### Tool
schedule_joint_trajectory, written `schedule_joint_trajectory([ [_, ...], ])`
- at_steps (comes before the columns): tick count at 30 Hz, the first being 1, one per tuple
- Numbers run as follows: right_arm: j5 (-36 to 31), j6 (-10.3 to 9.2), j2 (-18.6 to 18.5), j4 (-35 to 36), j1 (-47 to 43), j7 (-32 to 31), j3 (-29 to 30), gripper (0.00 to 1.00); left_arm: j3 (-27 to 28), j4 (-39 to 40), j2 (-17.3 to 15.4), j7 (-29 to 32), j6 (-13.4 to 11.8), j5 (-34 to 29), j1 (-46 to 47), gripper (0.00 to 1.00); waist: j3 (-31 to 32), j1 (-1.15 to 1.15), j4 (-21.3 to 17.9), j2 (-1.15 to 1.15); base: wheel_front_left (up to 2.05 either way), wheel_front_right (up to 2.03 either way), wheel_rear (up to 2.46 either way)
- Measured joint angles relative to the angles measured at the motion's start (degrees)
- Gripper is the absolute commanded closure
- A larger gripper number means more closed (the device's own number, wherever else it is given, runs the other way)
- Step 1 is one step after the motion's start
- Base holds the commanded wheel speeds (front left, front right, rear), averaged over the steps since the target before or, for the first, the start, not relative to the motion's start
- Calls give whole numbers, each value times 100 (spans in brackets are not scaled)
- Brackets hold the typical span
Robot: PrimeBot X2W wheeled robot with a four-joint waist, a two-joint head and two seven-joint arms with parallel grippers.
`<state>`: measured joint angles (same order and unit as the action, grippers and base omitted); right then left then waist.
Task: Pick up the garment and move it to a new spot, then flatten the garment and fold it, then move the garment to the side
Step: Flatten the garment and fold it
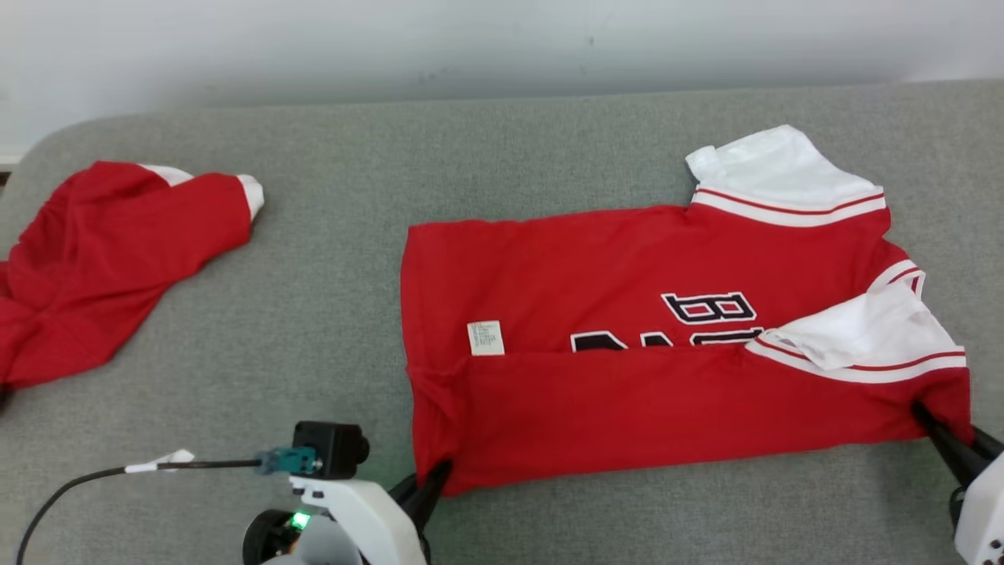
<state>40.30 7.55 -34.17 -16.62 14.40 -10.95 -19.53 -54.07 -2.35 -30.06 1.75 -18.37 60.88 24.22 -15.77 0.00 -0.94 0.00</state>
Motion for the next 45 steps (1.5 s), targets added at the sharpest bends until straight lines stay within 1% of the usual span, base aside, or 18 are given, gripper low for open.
schedule_joint_trajectory([
  [4, 422, 1, -409, 196, -73, -90, -97, 100, 79, 331, -186, 92, 110, 225, -177, 100, 210, 0, 17, 0, 0, 0, 0],
  [8, 756, 1, -788, 372, -374, -291, -152, 100, 62, 689, -290, 177, 165, 495, -495, 100, 379, -1, 18, 0, 0, 0, 0],
  [12, 989, 1, -954, 420, -672, -371, -218, 100, 10, 803, -307, 171, 146, 592, -801, 100, 453, -1, 3, 0, 0, 0, 0],
  [14, 1007, 1, -961, 411, -783, -365, -272, 100, -25, 775, -309, 152, 126, 638, -910, 80, 464, -1, -12, 0, 0, 0, 0],
  [15, 1009, 1, -957, 394, -810, -358, -290, 95, -43, 747, -304, 144, 120, 652, -955, 71, 471, -1, -19, 0, 0, 0, 0],
  [16, 1011, 1, -948, 380, -836, -354, -312, 83, -70, 723, -305, 143, 119, 657, -988, 58, 480, -1, -28, 0, 0, 0, 0],
  [17, 1011, 1, -931, 364, -860, -339, -341, 63, -86, 692, -305, 112, 101, 655, -1020, 6, 490, -1, -36, 0, 0, 0, 0],
  [18, 1011, 1, -910, 350, -871, -310, -367, 29, -87, 657, -305, 71, 63, 636, -1040, 0, 499, -1, -42, 0, 0, 0, 0],
  [19, 1010, 1, -896, 338, -872, -302, -389, 0, -87, 626, -307, 59, 47, 617, -1044, 0, 511, -1, -46, 0, 0, 0, 0],
  [24, 950, 0, -893, 241, -872, -198, -414, 0, -131, 532, -323, -40, -44, 428, -1051, 0, 589, -1, -50, 0, 0, 0, 0],
  [27, 912, 0, -924, 204, -883, -132, -359, 0, -101, 510, -338, -183, -149, 352, -1052, 0, 660, -1, -51, 0, 0, 0, 0],
  [31, 911, 0, -955, 244, -1011, 35, -142, 0, 4, 533, -407, -409, -305, 254, -1113, 0, 788, -1, -54, 0, 0, 0, 0],
  [34, 889, 0, -968, 364, -1116, 132, 41, 0, 188, 615, -422, -691, -448, 188, -1169, 0, 853, -1, -64, 0, 0, 0, 0],
  [38, 756, 0, -959, 593, -1133, 179, 244, 0, 360, 693, -433, -950, -563, 86, -1137, 0, 861, -1, -103, 0, 0, 0, 0],
  [41, 583, 0, -890, 704, -890, 44, 356, 0, 441, 670, -450, -996, -622, -18, -916, 0, 769, -1, -133, 0, 0, 0, 0],
  [45, 444, 0, -756, 780, -244, -224, 428, 0, 416, 534, -394, -820, -566, -205, -378, 0, 592, -1, -120, 0, 0, 0, 0],
])
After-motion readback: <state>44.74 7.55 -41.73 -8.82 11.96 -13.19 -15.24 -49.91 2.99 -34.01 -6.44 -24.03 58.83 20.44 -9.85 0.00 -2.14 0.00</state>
